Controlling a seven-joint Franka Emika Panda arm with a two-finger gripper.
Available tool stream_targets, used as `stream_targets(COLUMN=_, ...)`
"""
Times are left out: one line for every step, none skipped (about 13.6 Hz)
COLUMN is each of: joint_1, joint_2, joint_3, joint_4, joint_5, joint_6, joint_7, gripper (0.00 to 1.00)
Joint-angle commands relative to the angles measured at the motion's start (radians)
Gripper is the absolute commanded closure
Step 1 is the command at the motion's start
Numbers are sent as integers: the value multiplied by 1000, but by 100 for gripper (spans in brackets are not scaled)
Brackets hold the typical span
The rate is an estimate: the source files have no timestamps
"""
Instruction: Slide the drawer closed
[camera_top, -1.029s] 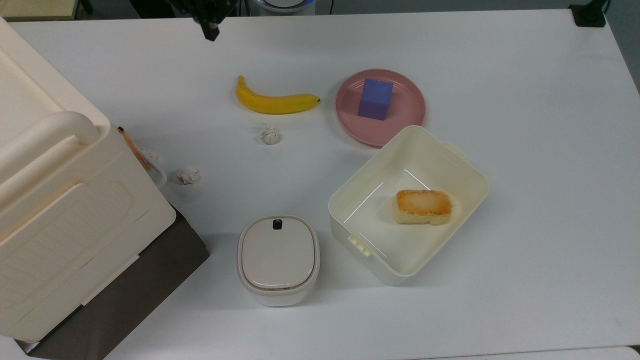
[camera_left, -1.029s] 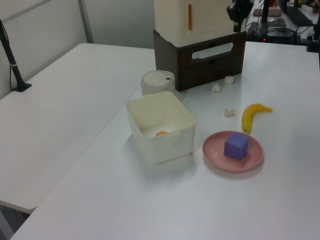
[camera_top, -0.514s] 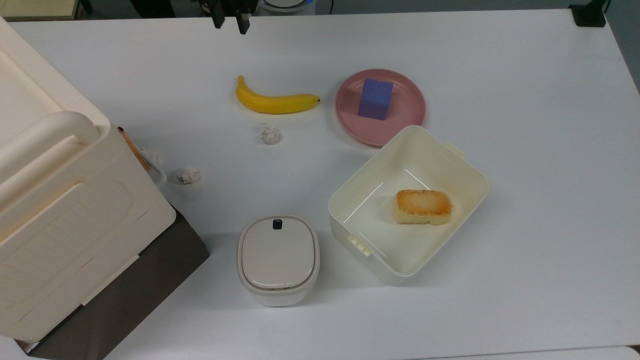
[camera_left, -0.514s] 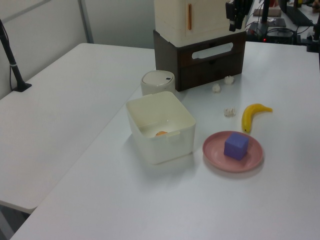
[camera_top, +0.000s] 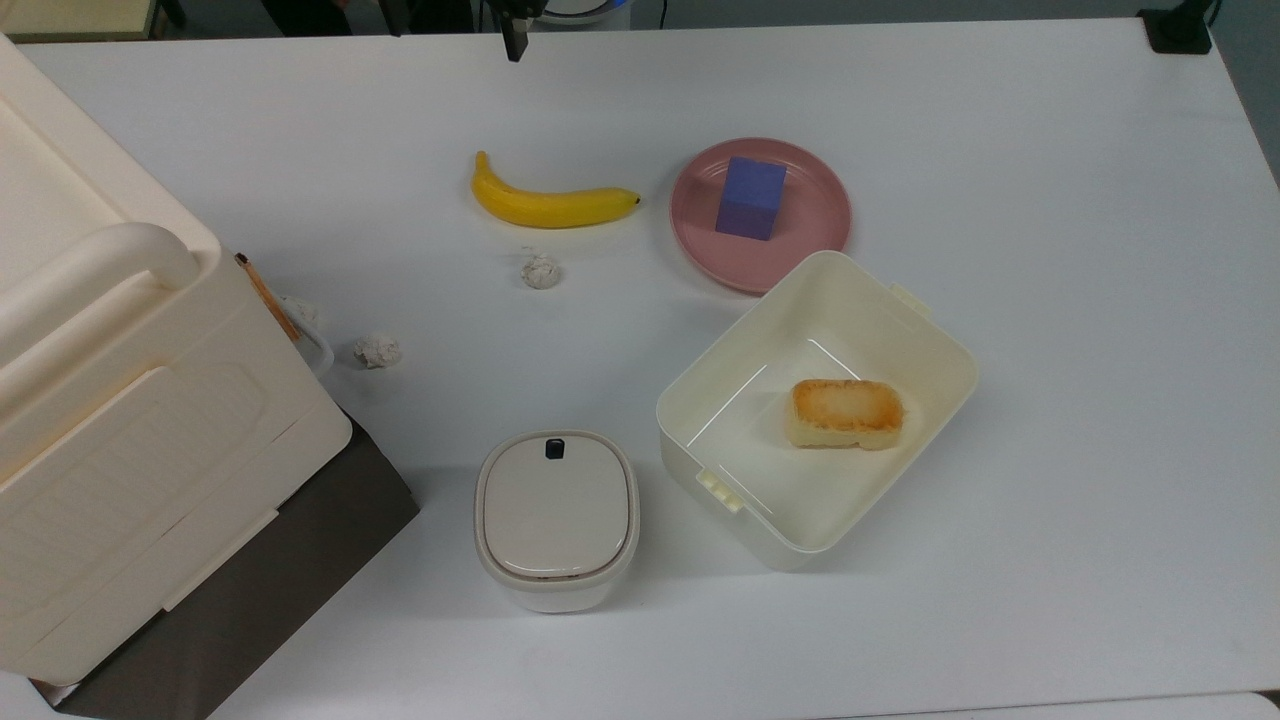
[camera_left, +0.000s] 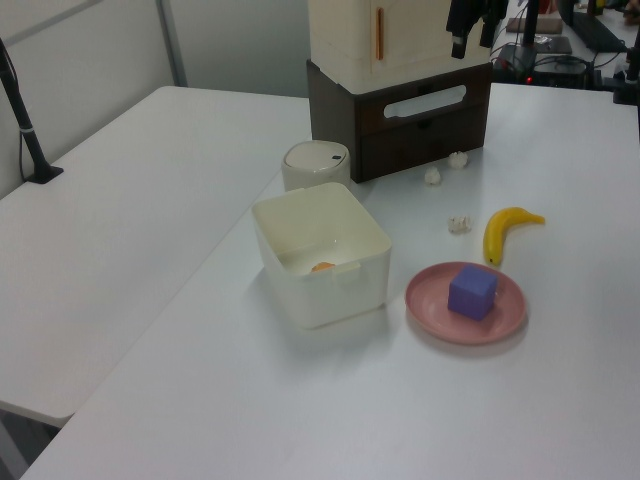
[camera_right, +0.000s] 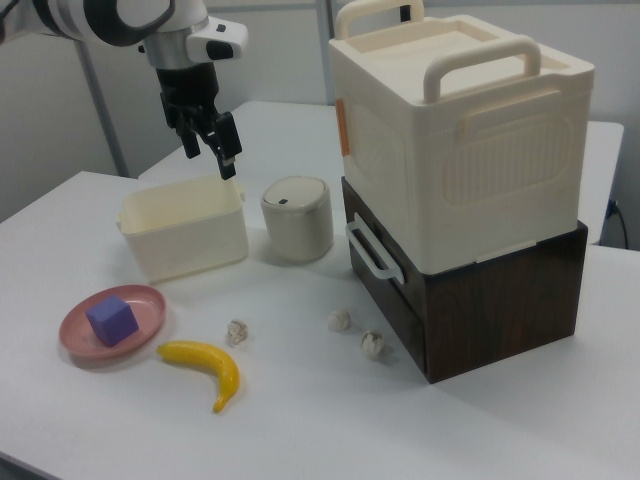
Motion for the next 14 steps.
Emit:
stream_targets(joint_1=14, joint_2=-24, joint_3=-18, joint_4=-2, joint_5=-12, joint_6=-36, joint_7=-85, gripper=0)
stream_targets(joint_1=14, joint_2=-24, joint_3=-18, joint_4=-2, joint_5=-12, joint_6=-36, joint_7=-117, gripper=0)
stream_targets(joint_1=14, joint_2=-24, joint_3=-18, joint_4=-2, joint_5=-12, joint_6=-36, joint_7=-120, gripper=0)
stream_targets(joint_1=14, joint_2=-24, joint_3=-18, joint_4=-2, joint_5=-12, joint_6=-36, joint_7=-122, gripper=0)
stream_targets(joint_1=14, joint_2=-23, joint_3=-22, joint_4=-2, joint_5=-12, joint_6=-34, joint_7=-122, gripper=0)
stream_targets(joint_1=14, joint_2=-23, joint_3=-24, joint_4=-4, joint_5=-11, joint_6=-29, joint_7=-122, gripper=0)
stream_targets(joint_1=14, joint_2=-21, joint_3=-25, joint_4=-2, joint_5=-9, joint_6=-25, joint_7=-117, gripper=0)
stream_targets(joint_1=15, joint_2=-21, joint_3=-27, joint_4=-2, joint_5=-7, joint_6=-25, joint_7=-111, gripper=0)
stream_targets(joint_1=15, joint_2=-21, joint_3=-27, joint_4=-2, joint_5=-7, joint_6=-26, joint_7=-111, gripper=0)
stream_targets(joint_1=12, joint_2=-21, joint_3=-27, joint_4=-2, joint_5=-6, joint_6=-26, joint_7=-111, gripper=0)
stream_targets(joint_1=12, joint_2=-21, joint_3=-27, joint_4=-2, joint_5=-6, joint_6=-26, joint_7=-111, gripper=0)
stream_targets(joint_1=12, joint_2=-21, joint_3=-27, joint_4=-2, joint_5=-6, joint_6=-26, joint_7=-116, gripper=0)
stream_targets(joint_1=12, joint_2=-22, joint_3=-27, joint_4=-2, joint_5=-6, joint_6=-26, joint_7=-119, gripper=0)
stream_targets(joint_1=17, joint_2=-23, joint_3=-28, joint_4=-2, joint_5=-9, joint_6=-28, joint_7=-120, gripper=0)
